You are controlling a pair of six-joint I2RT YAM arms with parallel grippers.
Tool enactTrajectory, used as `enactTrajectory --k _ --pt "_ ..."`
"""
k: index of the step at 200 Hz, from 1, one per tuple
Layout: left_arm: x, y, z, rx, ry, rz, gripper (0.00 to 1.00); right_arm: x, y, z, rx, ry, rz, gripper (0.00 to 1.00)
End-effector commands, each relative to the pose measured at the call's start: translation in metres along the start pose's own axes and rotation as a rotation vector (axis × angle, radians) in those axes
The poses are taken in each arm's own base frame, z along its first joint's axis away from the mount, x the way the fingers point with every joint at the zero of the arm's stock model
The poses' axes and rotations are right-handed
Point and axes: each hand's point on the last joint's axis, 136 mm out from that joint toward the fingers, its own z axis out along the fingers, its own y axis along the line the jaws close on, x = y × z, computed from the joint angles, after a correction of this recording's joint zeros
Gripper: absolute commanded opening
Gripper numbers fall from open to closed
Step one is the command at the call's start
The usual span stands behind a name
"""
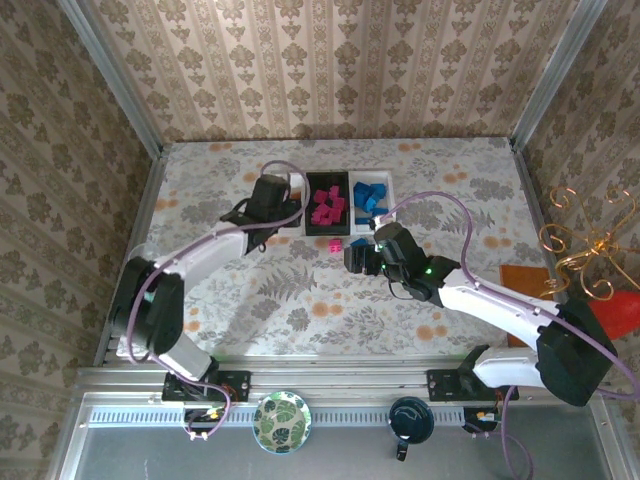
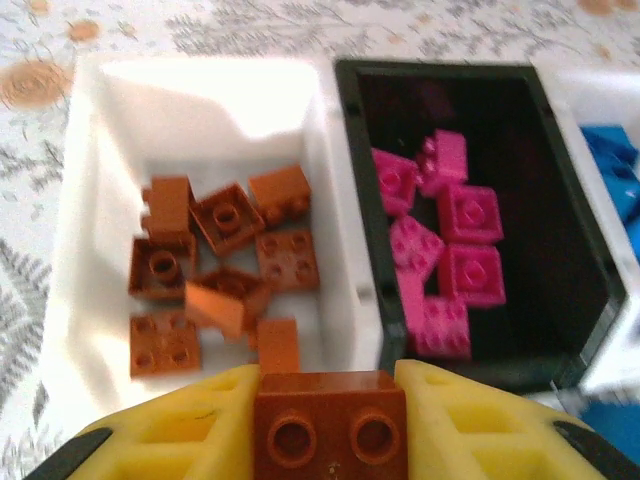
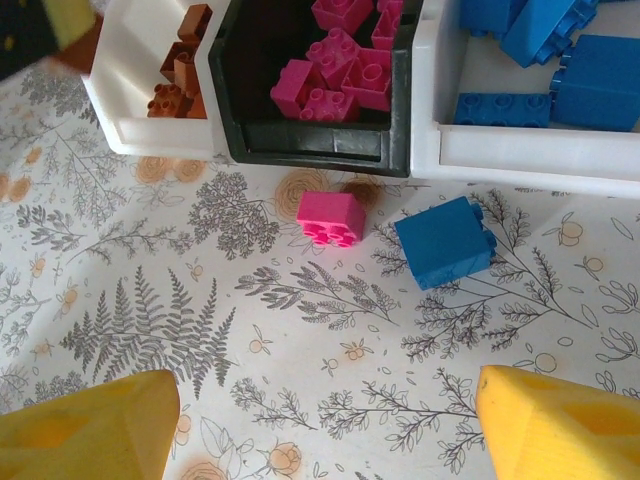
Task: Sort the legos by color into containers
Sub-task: Place the lego in the container, then pick up the lego from the center of the table.
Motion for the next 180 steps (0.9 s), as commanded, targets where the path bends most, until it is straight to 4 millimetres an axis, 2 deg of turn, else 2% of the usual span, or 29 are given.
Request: enactTrajectory --k 1,7,24,44,68,89,93,104,131,150,180 --pt "0.004 0.020 0.022 -0.061 0.067 0.018 0.38 -0.001 -0.003 0.000 0.022 -0.010 0.000 0.79" --pt "0.001 0.022 0.026 -0.062 0.069 0.009 0.39 0.000 -0.003 -0.001 0.020 -0.005 -0.002 0.79" --pt "-0.007 0.021 0.034 -0.055 0.064 -0.006 0.56 0.003 -0.004 -0.001 0.019 0.001 -0.001 0.80" --pt "-0.018 0.015 0.031 -0.032 0.049 -0.014 0.68 0.004 -0.002 0.001 0.014 0.011 -0.003 0.80" --pt "-0.034 -0.001 0.006 0.035 -0.011 -0.030 0.78 0.005 0.004 0.008 -0.002 0.024 -0.007 0.80" --pt "-0.041 -0.020 -0.029 0.110 -0.069 -0.029 0.85 0.005 0.016 0.019 -0.021 0.042 -0.030 0.79" --pt "-0.041 -0.023 -0.035 0.121 -0.078 -0.027 0.90 0.005 0.018 0.021 -0.022 0.045 -0.036 0.79" --pt "-0.034 -0.032 -0.051 0.150 -0.092 -0.016 1.00 0.009 0.023 0.032 -0.017 0.069 -0.052 0.78" --pt "-0.004 -0.039 -0.080 0.193 -0.107 -0.018 1.00 0.009 0.029 0.054 0.023 0.090 -0.089 0.77" --pt "0.029 -0.035 -0.092 0.200 -0.108 -0.036 1.00 0.010 0.027 0.072 0.065 0.110 -0.099 0.75" --pt "0.063 -0.022 -0.105 0.180 -0.099 -0.055 1.00 0.013 0.020 0.098 0.151 0.144 -0.111 0.71"
